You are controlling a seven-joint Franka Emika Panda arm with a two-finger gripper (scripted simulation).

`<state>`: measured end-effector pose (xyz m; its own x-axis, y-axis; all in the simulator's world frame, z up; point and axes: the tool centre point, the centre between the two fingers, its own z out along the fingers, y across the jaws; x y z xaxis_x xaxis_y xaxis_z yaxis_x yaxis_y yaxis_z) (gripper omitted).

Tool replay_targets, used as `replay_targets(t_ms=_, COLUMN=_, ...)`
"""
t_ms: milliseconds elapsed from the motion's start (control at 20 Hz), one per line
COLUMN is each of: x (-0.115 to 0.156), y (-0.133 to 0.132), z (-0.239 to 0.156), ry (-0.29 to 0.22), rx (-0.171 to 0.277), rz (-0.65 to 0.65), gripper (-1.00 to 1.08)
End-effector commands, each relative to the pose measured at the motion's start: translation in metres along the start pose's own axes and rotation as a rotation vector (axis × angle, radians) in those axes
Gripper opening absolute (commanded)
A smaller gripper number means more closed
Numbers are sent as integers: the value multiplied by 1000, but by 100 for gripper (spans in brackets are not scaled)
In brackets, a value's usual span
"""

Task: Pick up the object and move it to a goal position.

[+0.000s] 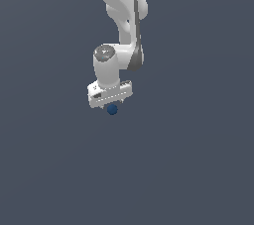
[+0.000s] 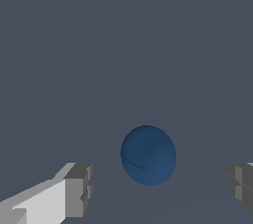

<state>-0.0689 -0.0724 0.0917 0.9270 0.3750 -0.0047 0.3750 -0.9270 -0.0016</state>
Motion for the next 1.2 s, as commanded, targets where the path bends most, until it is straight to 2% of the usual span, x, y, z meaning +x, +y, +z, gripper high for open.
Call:
replay_targets(t_ms=0, x=-5, y=1, z=5, ry=2, rx=-1, rz=-31, gripper=100)
replay_targets(t_ms=650, x=-11, y=2, z=15, ry=4, rx=-2, rz=-64, gripper=100)
replay_targets(t_ms=1150, x=-12, y=1, z=55, ry=5, rx=-2, rz=-67, gripper=100)
